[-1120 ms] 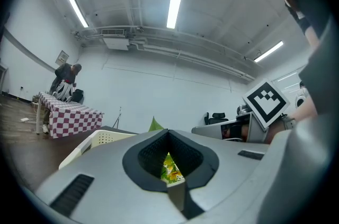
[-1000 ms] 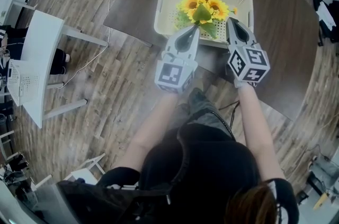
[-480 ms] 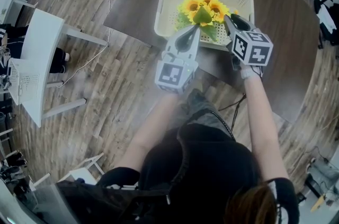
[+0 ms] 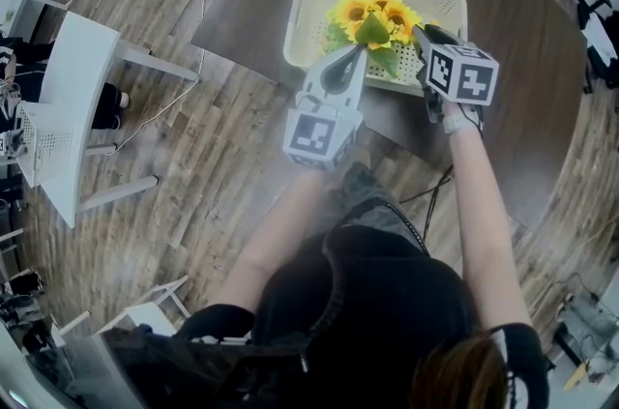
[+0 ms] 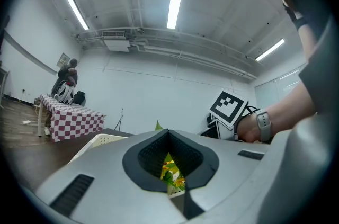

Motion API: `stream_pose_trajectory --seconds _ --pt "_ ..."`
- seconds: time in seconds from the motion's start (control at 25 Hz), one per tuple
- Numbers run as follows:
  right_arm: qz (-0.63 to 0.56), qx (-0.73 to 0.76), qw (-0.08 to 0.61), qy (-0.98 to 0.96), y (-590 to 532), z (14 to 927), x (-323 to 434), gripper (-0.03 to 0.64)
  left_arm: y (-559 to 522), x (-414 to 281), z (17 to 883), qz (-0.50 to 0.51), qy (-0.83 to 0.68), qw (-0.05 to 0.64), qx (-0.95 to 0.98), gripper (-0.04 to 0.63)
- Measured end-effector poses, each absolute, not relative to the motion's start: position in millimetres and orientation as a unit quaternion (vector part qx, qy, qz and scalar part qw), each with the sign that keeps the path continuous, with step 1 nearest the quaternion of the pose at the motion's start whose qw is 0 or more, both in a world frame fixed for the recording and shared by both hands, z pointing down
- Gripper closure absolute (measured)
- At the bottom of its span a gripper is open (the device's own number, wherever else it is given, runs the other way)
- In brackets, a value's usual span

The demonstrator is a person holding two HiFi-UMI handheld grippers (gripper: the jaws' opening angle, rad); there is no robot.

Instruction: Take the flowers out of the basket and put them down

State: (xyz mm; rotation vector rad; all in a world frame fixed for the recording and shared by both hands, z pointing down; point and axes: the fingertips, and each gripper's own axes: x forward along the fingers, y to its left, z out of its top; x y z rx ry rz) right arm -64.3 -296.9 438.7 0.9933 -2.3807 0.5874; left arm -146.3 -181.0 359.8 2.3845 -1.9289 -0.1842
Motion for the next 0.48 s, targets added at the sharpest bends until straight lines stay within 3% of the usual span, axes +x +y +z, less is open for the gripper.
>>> stream_pose_trajectory --seconds 0.12,0.48 --pt "0.244 0.347 0.26 -0.867 -294.8 447.0 -67.4 0.474 -181.2 -147.9 359.8 -0.059 -0.629 0.035 0.774 0.589" --pt "0.323 0.344 0.239 -0.849 -300.0 461.3 -69.2 0.474 -181.1 -152.7 363.5 -0.056 -0.635 0.039 0.77 0.589"
